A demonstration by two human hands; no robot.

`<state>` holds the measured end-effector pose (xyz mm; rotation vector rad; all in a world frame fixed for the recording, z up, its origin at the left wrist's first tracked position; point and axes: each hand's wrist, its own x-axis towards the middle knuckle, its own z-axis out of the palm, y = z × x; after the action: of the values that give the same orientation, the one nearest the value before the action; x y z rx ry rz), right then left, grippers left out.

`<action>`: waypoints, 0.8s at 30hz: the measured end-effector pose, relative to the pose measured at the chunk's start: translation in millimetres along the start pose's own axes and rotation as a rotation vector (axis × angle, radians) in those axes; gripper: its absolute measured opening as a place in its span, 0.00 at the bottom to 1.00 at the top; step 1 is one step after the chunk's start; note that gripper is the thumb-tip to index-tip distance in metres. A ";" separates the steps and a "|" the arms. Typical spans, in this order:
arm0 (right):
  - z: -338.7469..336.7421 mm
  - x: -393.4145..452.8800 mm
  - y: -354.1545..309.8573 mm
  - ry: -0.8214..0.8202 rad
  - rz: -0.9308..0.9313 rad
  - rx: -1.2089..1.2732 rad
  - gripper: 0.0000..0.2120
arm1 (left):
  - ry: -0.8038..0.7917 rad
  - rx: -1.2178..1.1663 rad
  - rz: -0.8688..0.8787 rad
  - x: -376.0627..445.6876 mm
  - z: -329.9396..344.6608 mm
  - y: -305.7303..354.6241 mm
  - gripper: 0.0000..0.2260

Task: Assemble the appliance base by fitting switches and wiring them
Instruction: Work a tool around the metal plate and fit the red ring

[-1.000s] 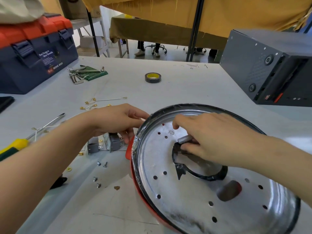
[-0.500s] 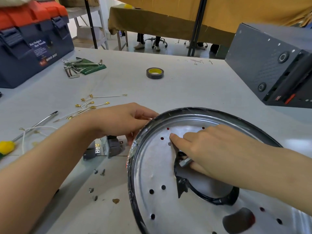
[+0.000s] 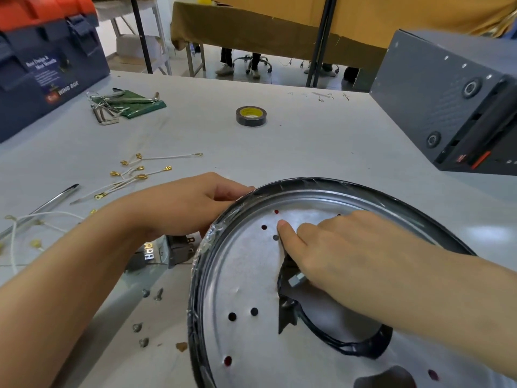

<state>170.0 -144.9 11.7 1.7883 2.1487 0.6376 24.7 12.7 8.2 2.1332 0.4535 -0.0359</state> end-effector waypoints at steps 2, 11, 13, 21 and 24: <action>-0.4 0.2 1.9 0.051 -0.002 0.018 0.22 | -0.009 -0.011 0.003 0.4 -0.2 -1.6 0.12; 3.2 -1.0 6.6 0.086 -0.004 0.028 0.28 | -0.053 -0.055 0.015 3.2 -1.5 -7.1 0.15; 3.5 -1.3 7.8 0.108 -0.022 0.034 0.28 | -0.053 -0.061 0.021 3.3 -1.3 -7.2 0.15; 7.0 -3.1 14.3 0.097 -0.055 0.103 0.26 | -0.036 -0.073 -0.018 4.3 -1.7 -9.3 0.13; 6.0 -5.6 15.8 0.016 -0.040 0.039 0.22 | -0.032 -0.076 -0.040 3.9 -1.5 -8.2 0.13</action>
<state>187.5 -147.2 14.0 1.7611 2.2161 0.6068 25.4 19.3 1.8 2.0461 0.4713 -0.0737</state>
